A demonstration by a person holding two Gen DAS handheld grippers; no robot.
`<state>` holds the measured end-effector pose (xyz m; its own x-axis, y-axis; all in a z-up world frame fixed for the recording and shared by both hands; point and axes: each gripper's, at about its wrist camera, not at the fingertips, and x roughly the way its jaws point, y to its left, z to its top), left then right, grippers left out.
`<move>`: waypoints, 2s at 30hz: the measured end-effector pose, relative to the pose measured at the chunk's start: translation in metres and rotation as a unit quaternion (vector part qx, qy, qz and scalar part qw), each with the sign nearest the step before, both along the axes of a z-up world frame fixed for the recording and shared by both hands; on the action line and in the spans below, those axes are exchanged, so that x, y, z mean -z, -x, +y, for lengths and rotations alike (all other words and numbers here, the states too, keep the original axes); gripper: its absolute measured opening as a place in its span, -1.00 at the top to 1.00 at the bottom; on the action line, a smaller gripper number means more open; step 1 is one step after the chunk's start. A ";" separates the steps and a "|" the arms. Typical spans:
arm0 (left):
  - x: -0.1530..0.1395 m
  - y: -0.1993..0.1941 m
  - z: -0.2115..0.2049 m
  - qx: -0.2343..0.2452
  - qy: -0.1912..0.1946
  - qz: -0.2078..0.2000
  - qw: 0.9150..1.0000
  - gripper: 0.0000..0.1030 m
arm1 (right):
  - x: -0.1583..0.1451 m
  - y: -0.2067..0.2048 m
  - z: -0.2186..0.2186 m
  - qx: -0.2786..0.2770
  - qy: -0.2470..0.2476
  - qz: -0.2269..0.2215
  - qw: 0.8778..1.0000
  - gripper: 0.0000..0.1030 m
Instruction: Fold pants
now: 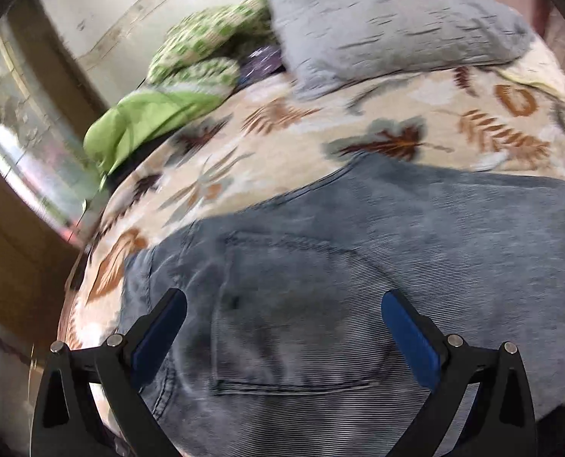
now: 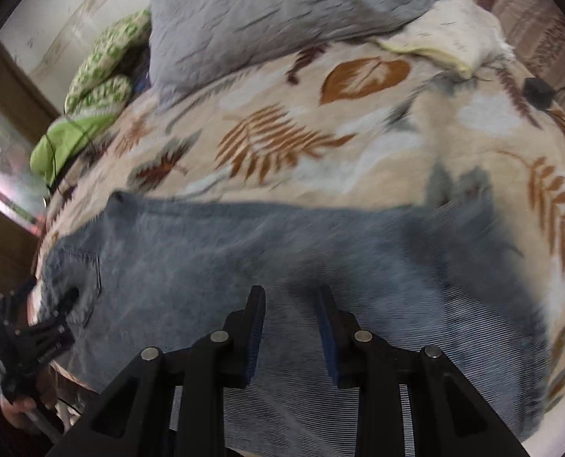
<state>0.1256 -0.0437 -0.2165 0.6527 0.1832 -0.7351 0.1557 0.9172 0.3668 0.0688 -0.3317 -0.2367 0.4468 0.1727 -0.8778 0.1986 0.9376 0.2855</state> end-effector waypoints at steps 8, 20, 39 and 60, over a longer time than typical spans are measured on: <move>0.025 -0.023 0.011 -0.042 -0.006 0.034 0.999 -0.99 | 0.021 -0.040 0.016 -0.010 0.067 0.021 0.998 0.42; -0.015 -0.015 0.077 -0.098 0.027 -0.014 0.995 -0.99 | -0.013 -0.026 0.030 -0.012 0.009 -0.024 1.000 0.42; 0.026 -0.056 0.162 -0.155 0.039 0.034 0.986 -1.00 | 0.023 -0.091 0.137 -0.085 0.083 0.020 0.993 0.40; -0.081 0.025 0.043 -0.001 0.066 -0.026 0.997 -1.00 | -0.063 0.057 -0.034 0.100 -0.077 -0.111 0.986 -0.32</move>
<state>0.1004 -0.0011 -0.1356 0.6909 0.0881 -0.7176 0.1380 0.9582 0.2506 0.0116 -0.3656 -0.1732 0.6636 0.1846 -0.7249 0.2924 0.8279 0.4786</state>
